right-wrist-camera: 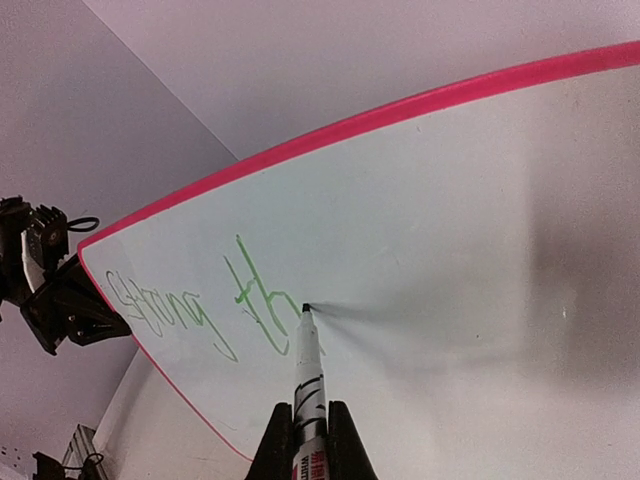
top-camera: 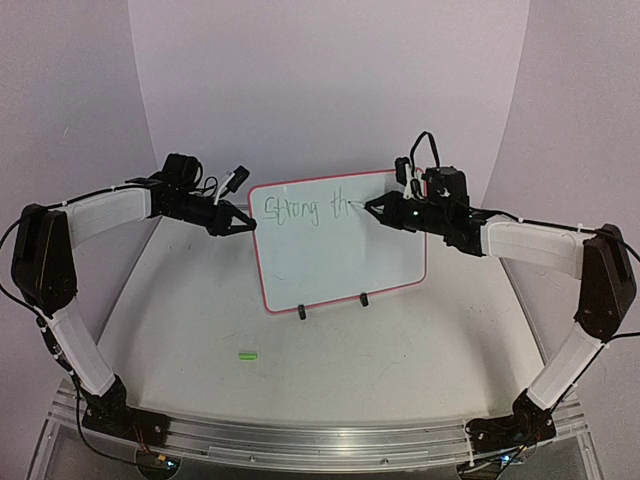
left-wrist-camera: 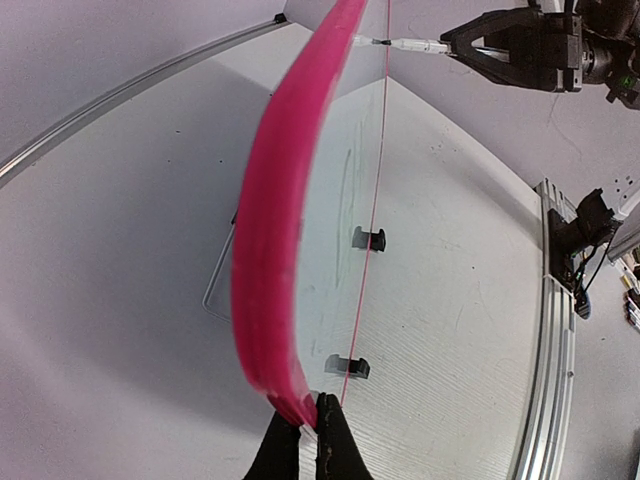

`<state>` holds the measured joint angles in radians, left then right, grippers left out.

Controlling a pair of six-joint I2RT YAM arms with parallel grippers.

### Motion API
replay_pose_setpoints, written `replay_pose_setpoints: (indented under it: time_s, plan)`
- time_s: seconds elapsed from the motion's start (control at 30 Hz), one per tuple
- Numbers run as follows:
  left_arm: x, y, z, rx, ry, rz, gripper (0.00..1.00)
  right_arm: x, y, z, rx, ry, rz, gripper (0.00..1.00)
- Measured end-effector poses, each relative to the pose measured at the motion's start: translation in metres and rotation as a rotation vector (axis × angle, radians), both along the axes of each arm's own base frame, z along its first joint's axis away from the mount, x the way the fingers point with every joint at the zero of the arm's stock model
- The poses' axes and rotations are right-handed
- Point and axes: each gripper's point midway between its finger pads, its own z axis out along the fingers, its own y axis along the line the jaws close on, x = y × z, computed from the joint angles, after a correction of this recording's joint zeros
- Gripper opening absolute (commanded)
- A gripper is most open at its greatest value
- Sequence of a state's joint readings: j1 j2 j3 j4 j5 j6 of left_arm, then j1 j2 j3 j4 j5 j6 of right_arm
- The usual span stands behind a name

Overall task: Write a sentence on the whiteboard
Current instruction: Write a sentence at the center of the board.

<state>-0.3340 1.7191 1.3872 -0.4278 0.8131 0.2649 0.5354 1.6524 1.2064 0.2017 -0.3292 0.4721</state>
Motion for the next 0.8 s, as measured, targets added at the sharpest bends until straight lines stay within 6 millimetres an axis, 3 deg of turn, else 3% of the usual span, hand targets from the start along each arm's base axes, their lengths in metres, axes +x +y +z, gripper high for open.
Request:
replay_pose_setpoints:
  time_s: [0.47, 0.8]
  plan:
    - [0.000, 0.000, 0.000, 0.001, 0.001, 0.002, 0.00, 0.002, -0.004, -0.001, 0.006, -0.010, -0.036, 0.00]
    - [0.000, 0.000, 0.000, 0.002, 0.001, 0.003, 0.00, -0.008, -0.011, -0.028, -0.011, 0.047, -0.046, 0.00]
